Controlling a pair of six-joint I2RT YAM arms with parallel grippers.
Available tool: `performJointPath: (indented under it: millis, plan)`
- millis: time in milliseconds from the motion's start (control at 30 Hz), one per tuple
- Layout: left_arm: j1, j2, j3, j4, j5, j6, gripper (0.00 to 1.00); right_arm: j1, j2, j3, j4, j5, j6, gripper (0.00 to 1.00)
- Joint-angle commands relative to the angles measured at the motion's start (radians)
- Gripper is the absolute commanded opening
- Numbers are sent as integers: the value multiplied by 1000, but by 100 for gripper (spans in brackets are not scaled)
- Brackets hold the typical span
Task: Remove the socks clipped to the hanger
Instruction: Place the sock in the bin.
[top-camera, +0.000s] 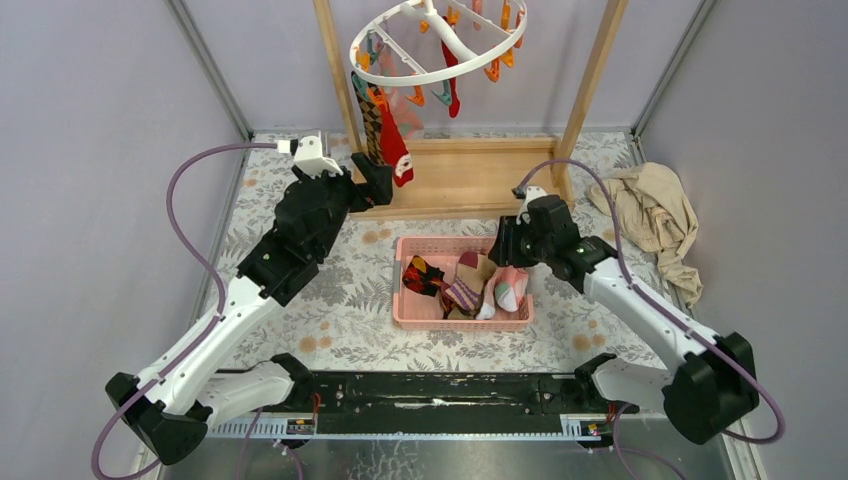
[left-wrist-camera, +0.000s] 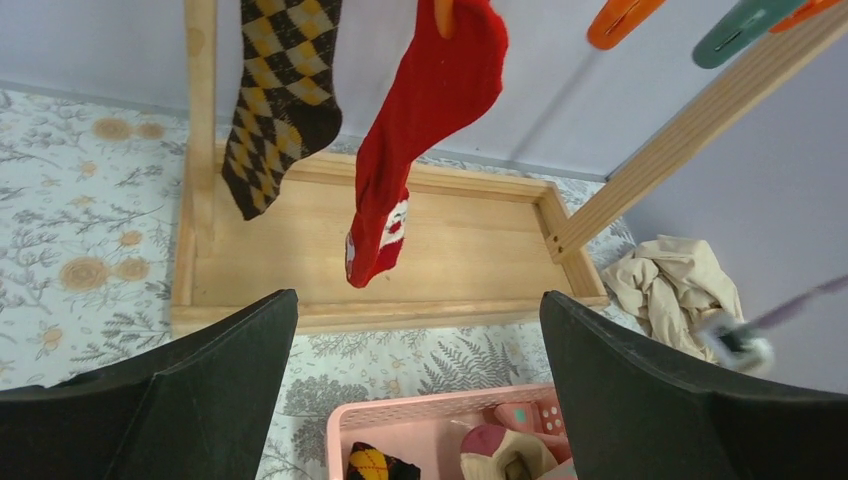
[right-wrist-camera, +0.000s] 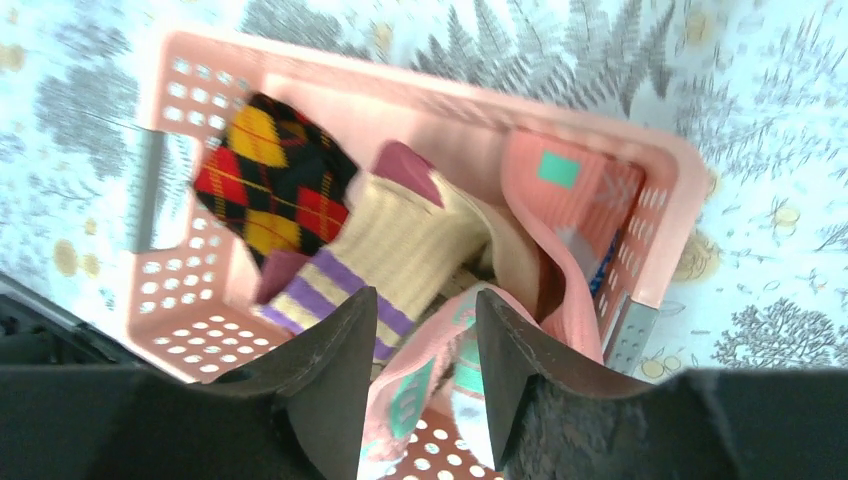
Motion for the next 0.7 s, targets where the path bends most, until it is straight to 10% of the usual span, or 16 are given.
performJointPath:
  millis: [0,667]
  plan:
    - [-5,-31,-21,-20,-97,-21,99,43,-95,102,-83,59,-31,49]
    - [-3,-42,-24,-70,-172,-27,99,156,216,-144,306,18,47,43]
